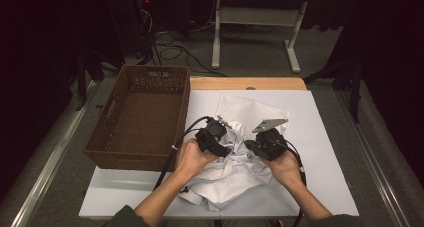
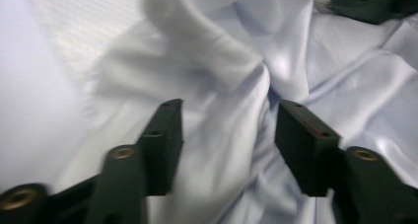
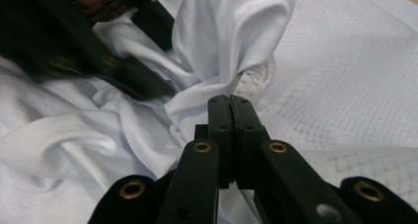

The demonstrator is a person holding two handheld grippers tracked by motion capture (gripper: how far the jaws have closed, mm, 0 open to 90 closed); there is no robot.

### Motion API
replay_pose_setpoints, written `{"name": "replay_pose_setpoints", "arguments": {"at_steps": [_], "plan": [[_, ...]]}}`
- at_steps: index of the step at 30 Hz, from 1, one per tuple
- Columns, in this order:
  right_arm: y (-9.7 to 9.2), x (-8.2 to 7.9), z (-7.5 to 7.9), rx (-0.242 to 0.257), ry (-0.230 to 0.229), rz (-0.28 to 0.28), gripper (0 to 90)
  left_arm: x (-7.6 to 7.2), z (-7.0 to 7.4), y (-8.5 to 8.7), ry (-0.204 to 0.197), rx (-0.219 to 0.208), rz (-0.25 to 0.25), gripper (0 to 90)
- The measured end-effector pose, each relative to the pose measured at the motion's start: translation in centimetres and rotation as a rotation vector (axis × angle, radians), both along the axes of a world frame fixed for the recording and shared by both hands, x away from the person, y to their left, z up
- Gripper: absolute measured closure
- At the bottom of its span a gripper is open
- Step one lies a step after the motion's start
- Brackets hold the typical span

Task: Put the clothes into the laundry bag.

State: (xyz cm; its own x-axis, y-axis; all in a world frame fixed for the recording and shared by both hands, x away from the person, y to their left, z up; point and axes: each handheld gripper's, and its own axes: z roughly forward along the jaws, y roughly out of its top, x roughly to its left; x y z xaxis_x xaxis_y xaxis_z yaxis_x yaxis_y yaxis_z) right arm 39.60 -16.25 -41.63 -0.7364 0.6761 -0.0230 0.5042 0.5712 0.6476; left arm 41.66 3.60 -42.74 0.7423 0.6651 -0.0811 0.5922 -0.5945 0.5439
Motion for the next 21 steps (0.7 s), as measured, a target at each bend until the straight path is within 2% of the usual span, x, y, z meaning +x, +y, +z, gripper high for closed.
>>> {"name": "replay_pose_setpoints", "arguments": {"at_steps": [2,6,9,10,11,12,13,14,15,16,17,18,21], "plan": [[0.0,0.1,0.0,0.007,0.005,-0.008,90.0,-0.4,1.9,1.1,-0.030,0.001,0.023,36.1],[0.2,0.0,0.1,0.005,0.003,-0.006,90.0,0.4,2.9,1.0,-0.051,-0.010,0.034,33.7],[0.2,0.0,0.0,-0.002,0.008,-0.005,90.0,1.6,2.7,-0.3,-0.053,-0.039,0.037,35.3],[0.2,0.0,0.0,-0.003,0.007,-0.007,90.0,2.1,2.5,-0.7,-0.058,-0.026,0.025,38.8],[0.2,0.0,0.0,-0.007,0.007,-0.008,90.0,2.4,2.3,-0.9,-0.063,-0.024,0.020,47.1],[0.2,0.1,0.0,-0.006,0.007,-0.007,90.0,2.9,1.9,-1.0,-0.060,-0.050,0.001,61.2],[0.1,0.1,0.0,-0.002,0.010,-0.008,90.0,3.0,1.6,-1.0,-0.054,-0.079,-0.018,84.2],[0.0,0.2,0.1,0.002,0.011,-0.011,90.0,2.6,1.3,-1.0,-0.049,-0.095,-0.056,88.9],[0.0,0.2,0.1,0.002,0.011,-0.011,90.0,2.6,1.3,-1.0,-0.049,-0.095,-0.056,89.5],[-0.3,0.6,0.1,0.013,0.010,-0.021,90.0,2.2,1.3,-0.9,-0.047,-0.099,-0.079,89.7],[-0.4,0.8,0.1,0.025,0.017,-0.033,90.0,1.1,1.3,-0.7,-0.043,-0.102,-0.130,89.8],[-0.4,1.1,0.1,0.037,0.021,-0.041,90.0,0.6,1.2,-0.7,-0.030,-0.098,-0.158,89.8],[-0.1,1.3,0.5,0.059,0.001,-0.045,90.0,-0.7,0.0,-1.4,0.004,-0.048,-0.235,89.9]]}}
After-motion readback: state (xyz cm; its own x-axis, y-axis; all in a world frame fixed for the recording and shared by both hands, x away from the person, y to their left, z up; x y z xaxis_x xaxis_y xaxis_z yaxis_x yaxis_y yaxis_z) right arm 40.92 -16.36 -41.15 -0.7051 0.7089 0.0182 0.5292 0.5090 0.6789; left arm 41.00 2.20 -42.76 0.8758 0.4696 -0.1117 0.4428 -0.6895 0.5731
